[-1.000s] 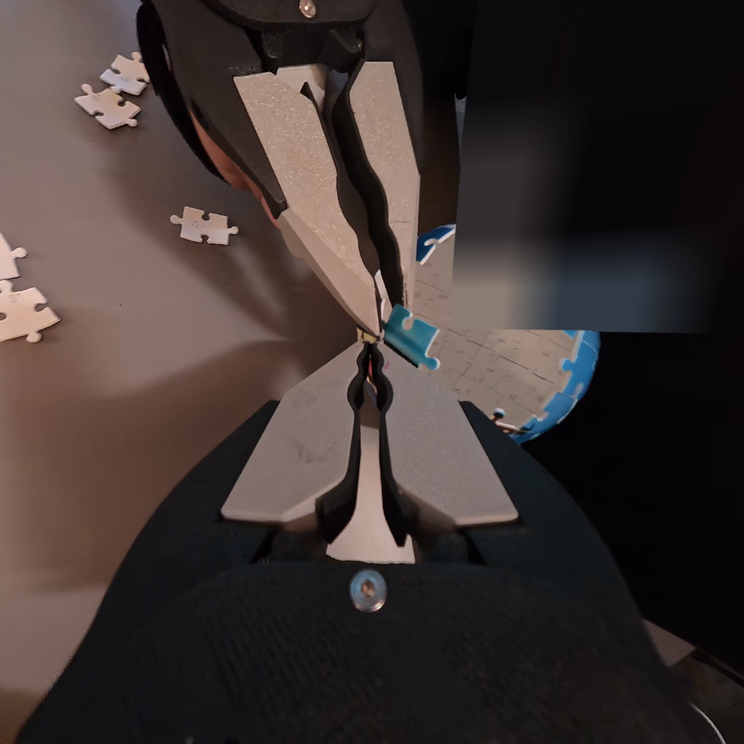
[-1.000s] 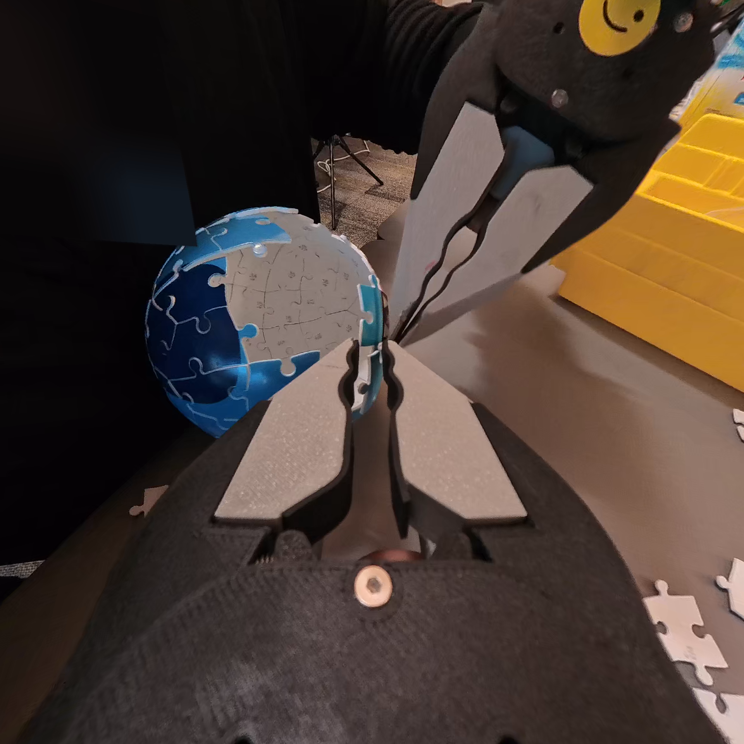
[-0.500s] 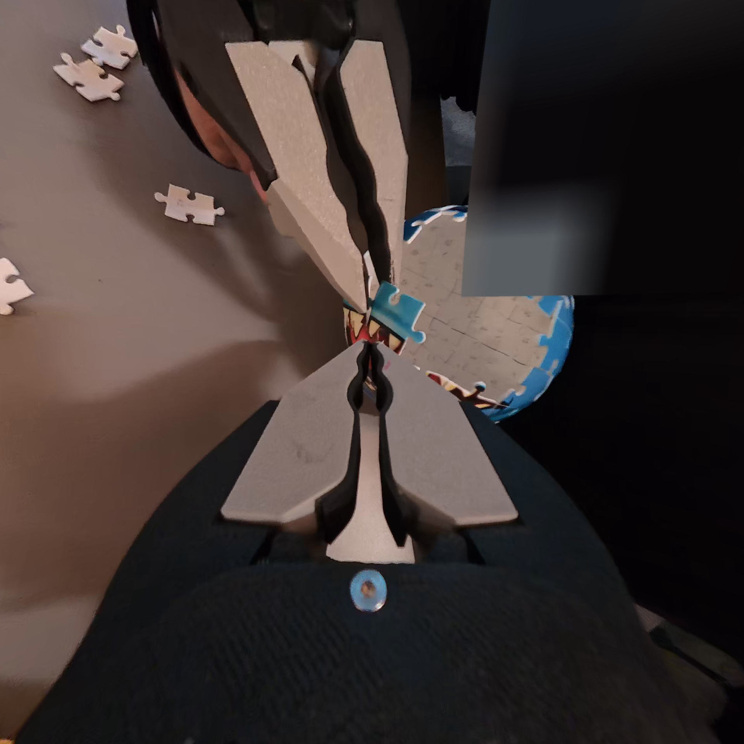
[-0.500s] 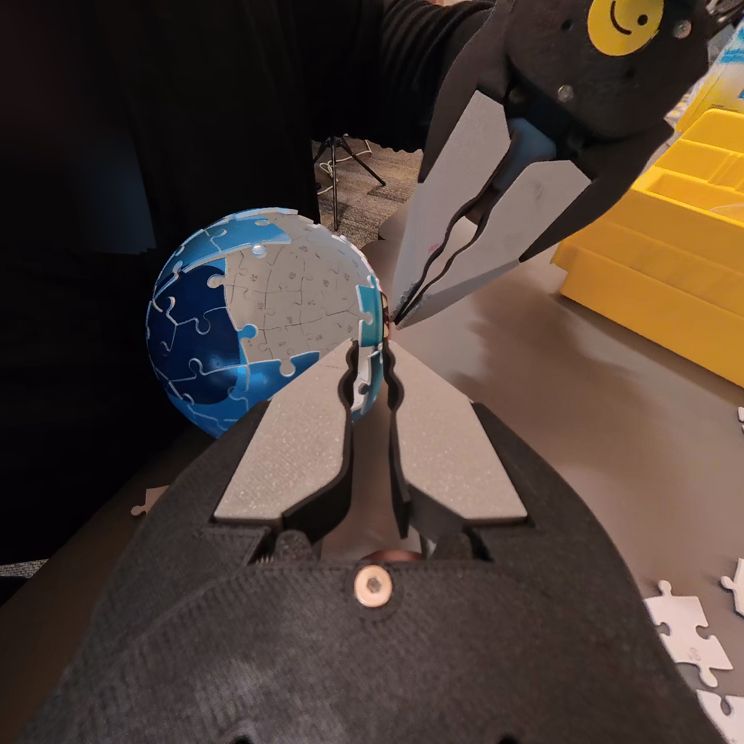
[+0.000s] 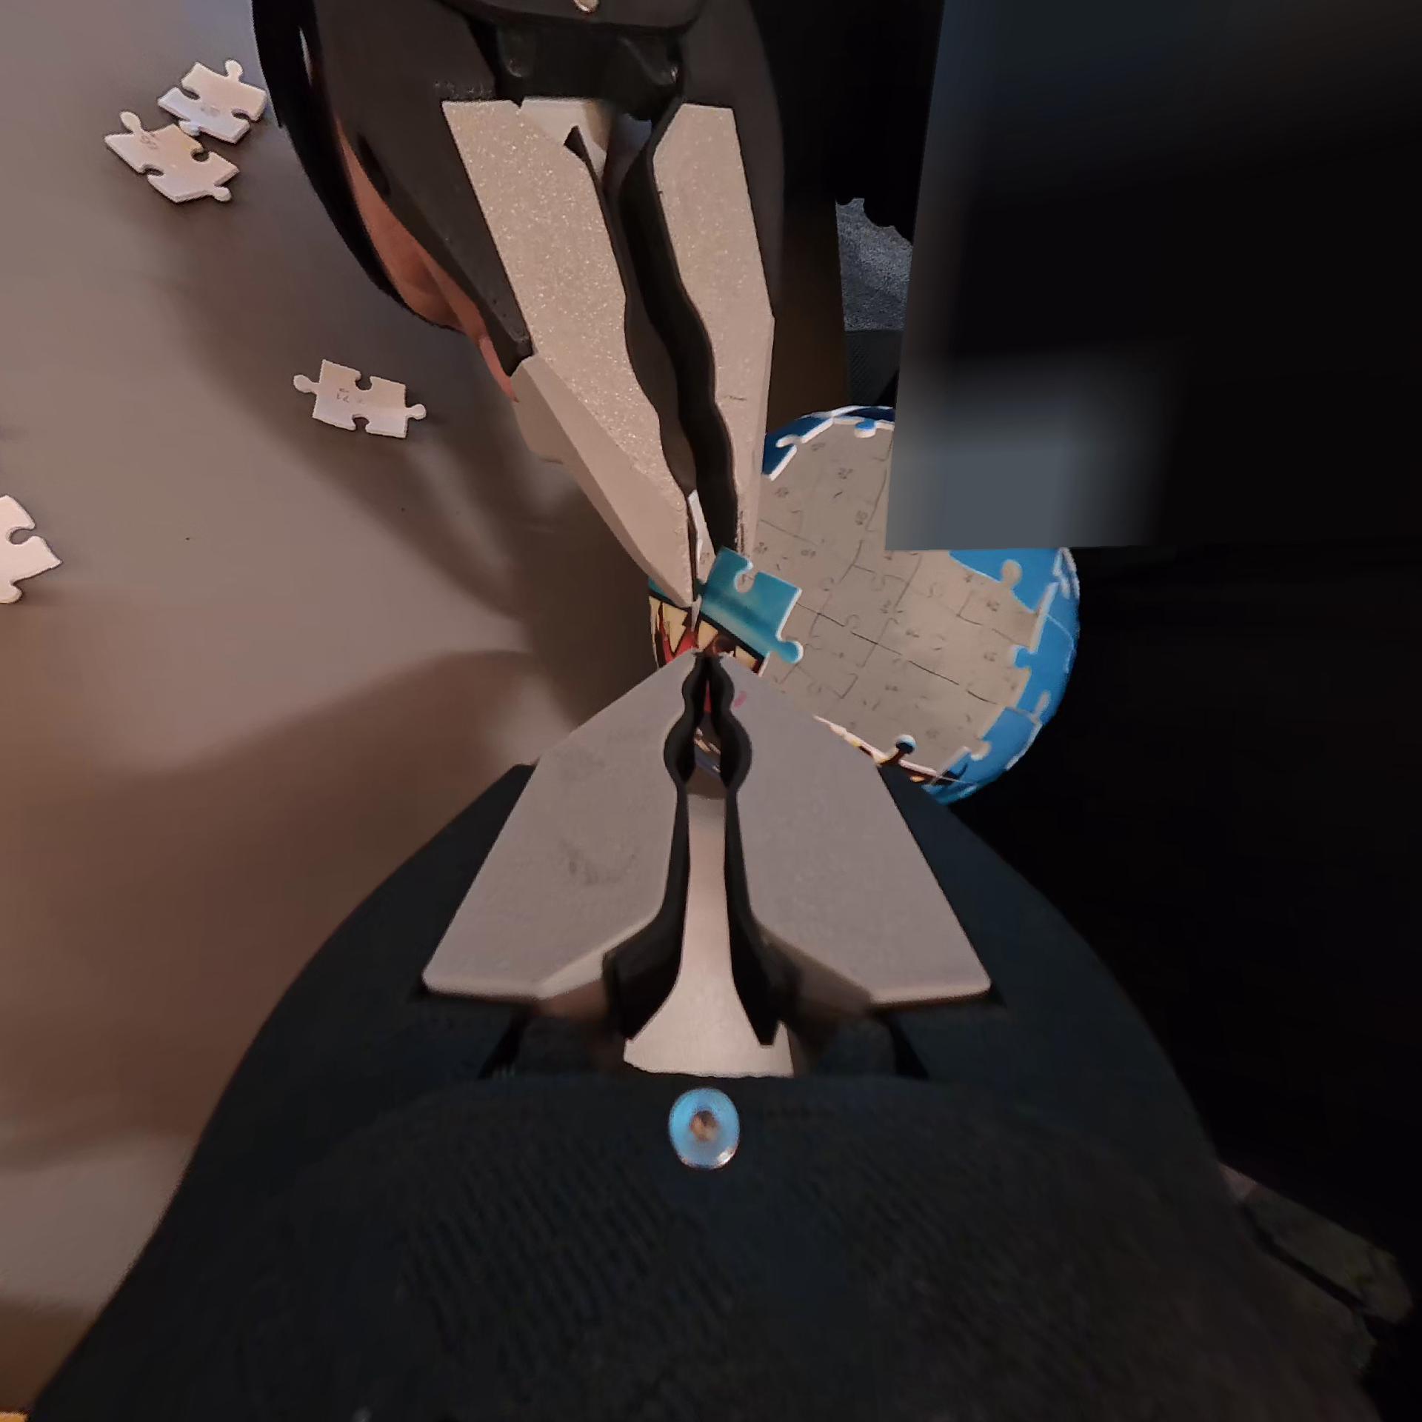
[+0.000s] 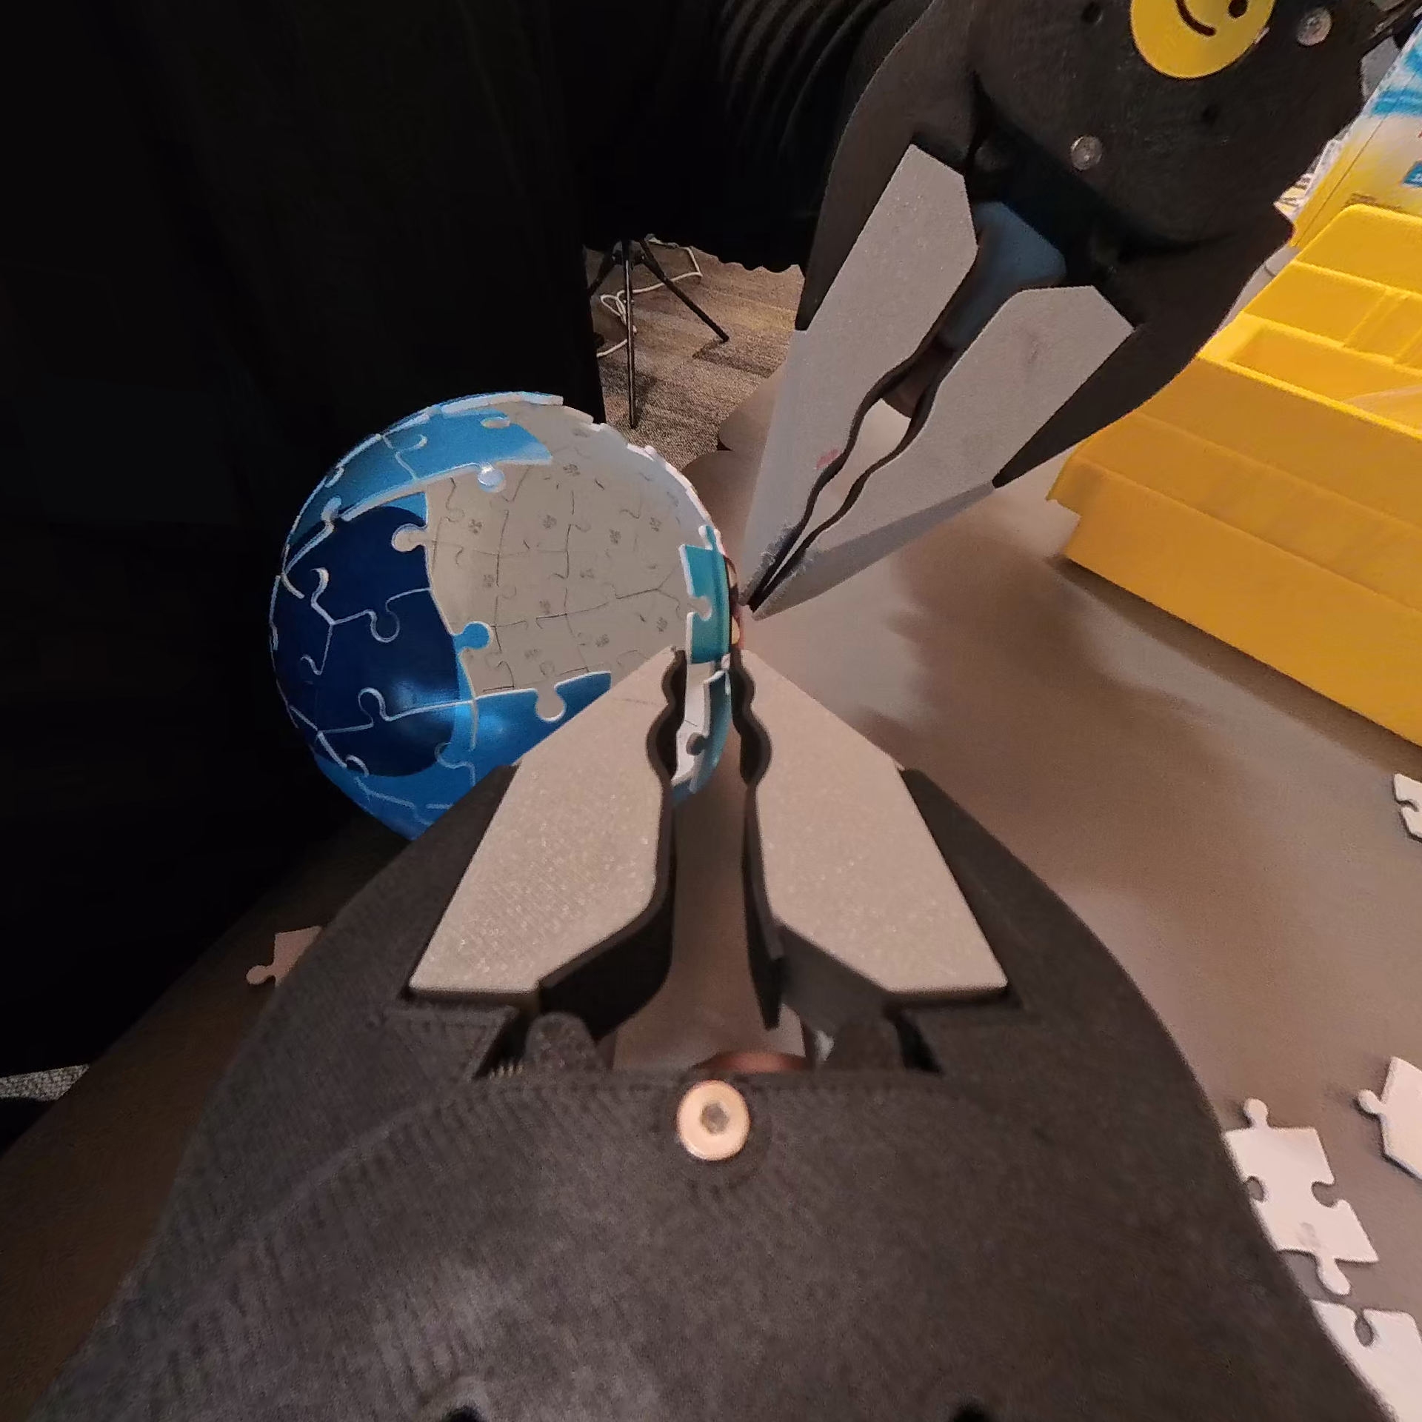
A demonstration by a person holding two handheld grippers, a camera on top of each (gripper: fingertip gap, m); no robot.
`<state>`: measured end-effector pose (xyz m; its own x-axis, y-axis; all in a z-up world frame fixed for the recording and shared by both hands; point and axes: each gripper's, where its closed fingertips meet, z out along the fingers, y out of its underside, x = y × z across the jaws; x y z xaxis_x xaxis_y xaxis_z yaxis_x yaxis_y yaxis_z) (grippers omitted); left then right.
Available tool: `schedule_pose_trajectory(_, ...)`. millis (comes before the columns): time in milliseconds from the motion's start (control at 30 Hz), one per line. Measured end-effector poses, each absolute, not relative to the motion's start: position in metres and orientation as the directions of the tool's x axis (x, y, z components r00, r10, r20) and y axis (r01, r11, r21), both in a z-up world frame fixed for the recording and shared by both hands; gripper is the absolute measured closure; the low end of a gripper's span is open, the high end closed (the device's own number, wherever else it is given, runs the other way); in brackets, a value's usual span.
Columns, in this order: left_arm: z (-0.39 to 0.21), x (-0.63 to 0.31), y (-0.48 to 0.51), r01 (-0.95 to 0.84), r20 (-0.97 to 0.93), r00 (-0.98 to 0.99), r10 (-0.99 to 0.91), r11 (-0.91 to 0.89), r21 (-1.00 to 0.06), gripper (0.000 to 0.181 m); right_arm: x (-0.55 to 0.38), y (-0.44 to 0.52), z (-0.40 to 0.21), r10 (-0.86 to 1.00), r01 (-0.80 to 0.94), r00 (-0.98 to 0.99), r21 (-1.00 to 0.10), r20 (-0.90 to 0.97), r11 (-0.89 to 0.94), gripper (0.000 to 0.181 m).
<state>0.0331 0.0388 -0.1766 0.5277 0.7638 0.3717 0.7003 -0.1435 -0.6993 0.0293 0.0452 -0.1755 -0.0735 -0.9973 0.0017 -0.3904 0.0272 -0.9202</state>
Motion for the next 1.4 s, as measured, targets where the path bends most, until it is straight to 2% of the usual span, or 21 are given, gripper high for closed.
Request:
schedule_pose_trajectory(867, -0.1768, 0.0327, 0.0397, 0.686, 0.313, 0.516, 0.797, -0.167, -0.708, 0.181, 0.0291, 0.0453, -0.174, -0.995, -0.359, -0.096, -0.933, 0.013, 0.022, 0.174)
schedule_pose_trajectory(1400, -0.1773, 0.0329, 0.0393, 0.669, 0.233, 0.517, 0.824, -0.219, -0.711, 0.181, 0.0298, 0.044, -0.173, -0.991, -0.352, -0.107, -0.935, 0.081, -0.038, 0.177)
